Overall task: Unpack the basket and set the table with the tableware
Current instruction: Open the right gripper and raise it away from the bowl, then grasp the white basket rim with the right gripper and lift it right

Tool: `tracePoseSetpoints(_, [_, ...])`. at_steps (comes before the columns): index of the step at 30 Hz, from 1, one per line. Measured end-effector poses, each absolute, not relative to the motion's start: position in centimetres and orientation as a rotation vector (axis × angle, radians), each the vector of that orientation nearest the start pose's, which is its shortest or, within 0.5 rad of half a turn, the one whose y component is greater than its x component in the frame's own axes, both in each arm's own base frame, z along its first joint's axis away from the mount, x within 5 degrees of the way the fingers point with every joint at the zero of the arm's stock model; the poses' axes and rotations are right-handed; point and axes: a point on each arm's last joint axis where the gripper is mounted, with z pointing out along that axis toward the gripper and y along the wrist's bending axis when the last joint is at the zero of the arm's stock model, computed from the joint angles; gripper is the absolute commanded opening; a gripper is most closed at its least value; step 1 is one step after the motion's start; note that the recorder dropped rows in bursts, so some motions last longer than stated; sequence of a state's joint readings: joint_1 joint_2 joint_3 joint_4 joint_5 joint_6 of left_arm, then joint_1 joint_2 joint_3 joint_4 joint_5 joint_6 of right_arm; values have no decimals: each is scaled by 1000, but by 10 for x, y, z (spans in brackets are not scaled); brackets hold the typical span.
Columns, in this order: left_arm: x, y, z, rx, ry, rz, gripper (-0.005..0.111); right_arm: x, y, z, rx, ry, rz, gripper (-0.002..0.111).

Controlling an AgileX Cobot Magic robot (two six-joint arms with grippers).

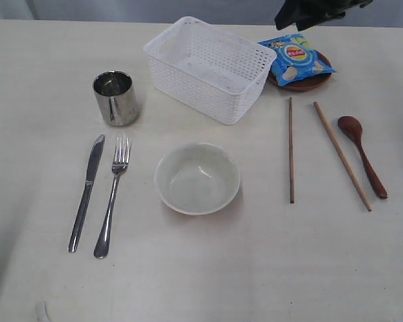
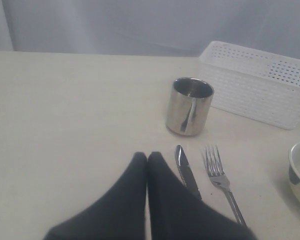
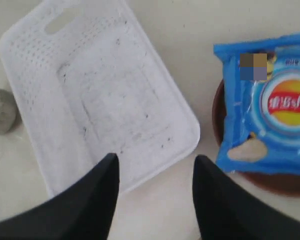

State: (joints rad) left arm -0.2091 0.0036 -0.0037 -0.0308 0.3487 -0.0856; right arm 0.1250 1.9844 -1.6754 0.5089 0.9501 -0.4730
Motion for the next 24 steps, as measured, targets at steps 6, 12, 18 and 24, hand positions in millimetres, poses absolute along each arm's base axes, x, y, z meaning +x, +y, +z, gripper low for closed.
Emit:
tracePoseSetpoints(6, [52,-12,183,94,1836,-237,0,474,109,255,-617,2485,519,45])
tracePoseSetpoints(12, [52,-12,183,94,1836,-237,0,503,144,230,-813,2420,524,45])
tracePoseSetpoints(18, [52,-12,183,94,1836,-237,0,515,161,195,-901,2442,503,45])
tracePoseSetpoints(24, [52,-12,183,94,1836,-237,0,518,162,168,-917,2489,500,21])
